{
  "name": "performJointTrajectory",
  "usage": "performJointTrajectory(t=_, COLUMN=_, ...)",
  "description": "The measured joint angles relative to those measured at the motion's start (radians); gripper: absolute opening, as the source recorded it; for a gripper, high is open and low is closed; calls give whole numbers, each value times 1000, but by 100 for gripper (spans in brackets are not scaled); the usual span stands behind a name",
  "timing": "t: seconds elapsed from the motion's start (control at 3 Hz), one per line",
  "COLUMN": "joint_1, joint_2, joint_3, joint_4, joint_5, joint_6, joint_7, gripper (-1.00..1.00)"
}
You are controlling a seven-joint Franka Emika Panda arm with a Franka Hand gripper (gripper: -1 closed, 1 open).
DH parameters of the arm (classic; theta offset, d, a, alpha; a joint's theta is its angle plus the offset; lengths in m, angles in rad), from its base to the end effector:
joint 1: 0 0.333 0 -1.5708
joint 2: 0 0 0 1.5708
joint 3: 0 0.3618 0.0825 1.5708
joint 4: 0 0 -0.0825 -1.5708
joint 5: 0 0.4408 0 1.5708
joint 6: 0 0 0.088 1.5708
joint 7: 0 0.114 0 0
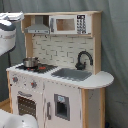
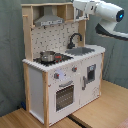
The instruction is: Play with the kitchen
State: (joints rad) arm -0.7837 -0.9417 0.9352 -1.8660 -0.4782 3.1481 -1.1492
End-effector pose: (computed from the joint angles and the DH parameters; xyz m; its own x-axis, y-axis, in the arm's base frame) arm 0.3381 0.4467 0.8319 0.0986 0.7169 -0.6901 -0.3111 0.6810 0.6630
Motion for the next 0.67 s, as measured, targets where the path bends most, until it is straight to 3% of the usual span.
performJointTrajectory(t=0.67, joint_1=-109, joint_2=-44, joint_3=60, joint_4=107, joint_5=0, joint_6=-6, joint_7=146, gripper=100)
